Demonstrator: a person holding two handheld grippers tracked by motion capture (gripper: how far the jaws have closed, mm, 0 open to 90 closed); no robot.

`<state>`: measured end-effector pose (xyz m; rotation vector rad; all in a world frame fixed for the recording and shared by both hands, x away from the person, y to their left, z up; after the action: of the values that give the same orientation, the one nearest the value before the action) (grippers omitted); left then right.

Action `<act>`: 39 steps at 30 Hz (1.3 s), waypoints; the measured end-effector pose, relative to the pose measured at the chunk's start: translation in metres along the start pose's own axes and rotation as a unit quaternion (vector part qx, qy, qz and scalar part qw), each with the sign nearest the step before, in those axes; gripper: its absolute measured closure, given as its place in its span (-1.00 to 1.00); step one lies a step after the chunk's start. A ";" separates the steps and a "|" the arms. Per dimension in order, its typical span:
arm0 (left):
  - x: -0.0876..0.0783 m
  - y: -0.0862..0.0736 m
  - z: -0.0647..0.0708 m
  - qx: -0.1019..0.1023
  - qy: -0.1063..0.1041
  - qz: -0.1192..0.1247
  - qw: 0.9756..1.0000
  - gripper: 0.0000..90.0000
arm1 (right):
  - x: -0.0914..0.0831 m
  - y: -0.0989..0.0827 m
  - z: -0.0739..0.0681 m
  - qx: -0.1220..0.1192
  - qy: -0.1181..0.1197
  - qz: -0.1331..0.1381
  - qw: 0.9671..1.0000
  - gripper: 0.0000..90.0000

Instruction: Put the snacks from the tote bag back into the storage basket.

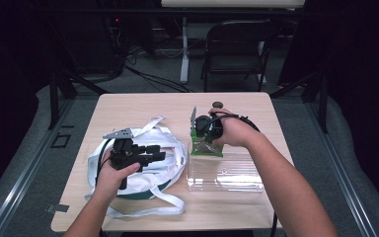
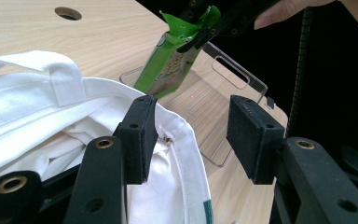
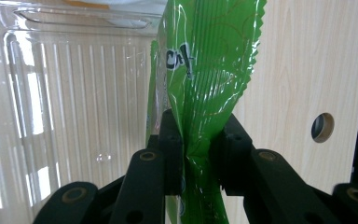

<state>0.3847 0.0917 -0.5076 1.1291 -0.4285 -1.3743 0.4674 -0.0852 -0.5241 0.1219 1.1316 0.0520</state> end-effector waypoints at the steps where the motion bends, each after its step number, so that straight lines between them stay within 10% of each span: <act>1: 0.000 0.000 0.000 0.000 0.000 0.000 1.000 0.16 | 0.001 0.000 0.001 -0.002 -0.003 0.000 1.000 0.65; 20: -0.005 0.000 -0.004 -0.004 0.006 0.005 1.000 0.16 | 0.017 0.004 -0.001 -0.028 -0.006 -0.009 1.000 0.54; 39: -0.007 0.001 -0.006 -0.009 0.011 0.010 1.000 0.16 | 0.012 0.004 0.008 0.036 -0.015 0.002 0.999 -0.14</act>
<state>0.3883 0.0997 -0.5073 1.1219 -0.4097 -1.3454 0.4800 -0.0804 -0.5313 0.1879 1.1030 0.0121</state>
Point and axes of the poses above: each handheld gripper's, and its own axes: x roughly forward along the jaws, y roughly out of its top, z roughly to its right, the point moved 10 cm from there along x, roughly forward along the jaws, and after that the axes turned 6 degrees about -y, right-handed, at the moved point
